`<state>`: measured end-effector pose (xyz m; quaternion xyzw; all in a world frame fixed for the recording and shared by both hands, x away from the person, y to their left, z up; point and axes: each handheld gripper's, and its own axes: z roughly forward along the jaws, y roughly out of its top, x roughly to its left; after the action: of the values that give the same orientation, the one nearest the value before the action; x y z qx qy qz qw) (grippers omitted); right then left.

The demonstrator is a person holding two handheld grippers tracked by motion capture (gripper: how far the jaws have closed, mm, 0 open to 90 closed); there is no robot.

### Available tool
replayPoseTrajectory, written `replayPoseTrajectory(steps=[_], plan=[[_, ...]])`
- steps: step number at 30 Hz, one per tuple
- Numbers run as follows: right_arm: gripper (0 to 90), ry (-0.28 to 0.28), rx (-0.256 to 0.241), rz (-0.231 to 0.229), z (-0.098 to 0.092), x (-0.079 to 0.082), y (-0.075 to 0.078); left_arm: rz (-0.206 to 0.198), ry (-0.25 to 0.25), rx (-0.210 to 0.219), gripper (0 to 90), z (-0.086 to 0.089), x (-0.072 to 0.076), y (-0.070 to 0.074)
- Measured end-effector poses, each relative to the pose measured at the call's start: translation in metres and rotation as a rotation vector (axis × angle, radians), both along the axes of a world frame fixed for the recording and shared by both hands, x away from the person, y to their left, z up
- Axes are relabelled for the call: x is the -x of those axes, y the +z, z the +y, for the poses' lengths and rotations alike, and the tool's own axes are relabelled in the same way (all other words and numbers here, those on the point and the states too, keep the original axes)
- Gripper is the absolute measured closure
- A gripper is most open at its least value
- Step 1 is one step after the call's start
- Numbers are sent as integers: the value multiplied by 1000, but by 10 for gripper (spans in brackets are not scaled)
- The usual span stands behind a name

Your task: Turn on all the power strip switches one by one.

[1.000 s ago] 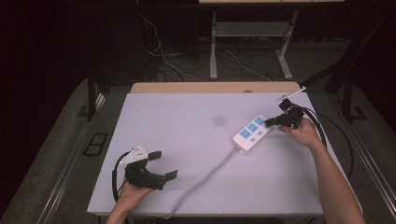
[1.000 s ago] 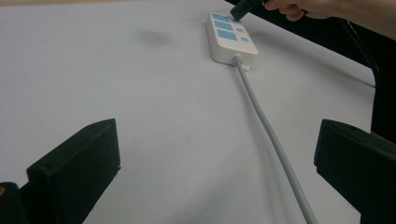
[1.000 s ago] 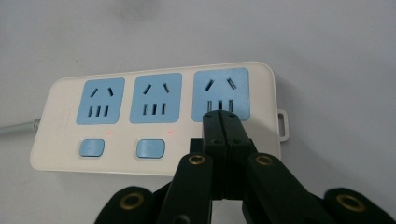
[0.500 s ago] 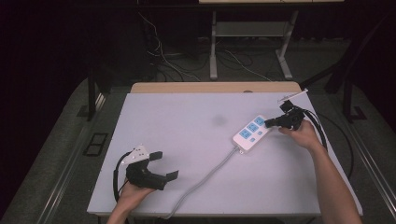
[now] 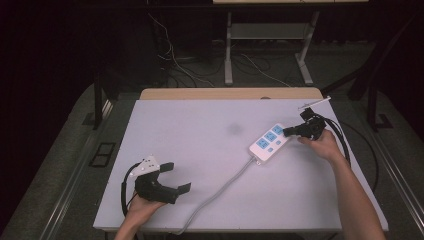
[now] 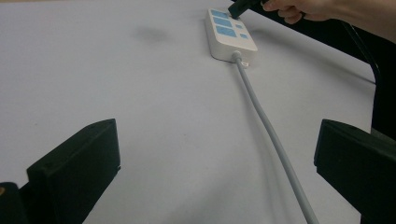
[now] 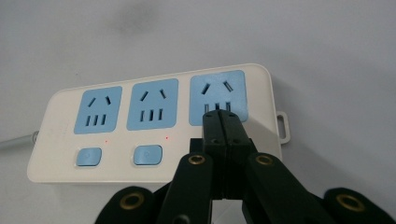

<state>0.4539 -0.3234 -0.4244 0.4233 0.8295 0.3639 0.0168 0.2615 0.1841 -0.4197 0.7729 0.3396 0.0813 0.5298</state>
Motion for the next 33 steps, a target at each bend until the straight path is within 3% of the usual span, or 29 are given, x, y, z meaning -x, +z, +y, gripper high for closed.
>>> replayPoseTrajectory(steps=[9, 19, 30, 33], plan=[[900, -8, 6, 10, 0, -1, 1, 3, 6, 8, 0, 2, 0, 0], [897, -42, -27, 25, -2, -2, 3, 3, 3, 7, 0, 1, -1, 0], [874, -53, -11, -5, -1, 10, 23, -1, -7, 12, 0, 0, 0, 1], [802, -61, -13, -23, -1, 17, 30, -3, -9, 13, 0, 0, 0, 1]])
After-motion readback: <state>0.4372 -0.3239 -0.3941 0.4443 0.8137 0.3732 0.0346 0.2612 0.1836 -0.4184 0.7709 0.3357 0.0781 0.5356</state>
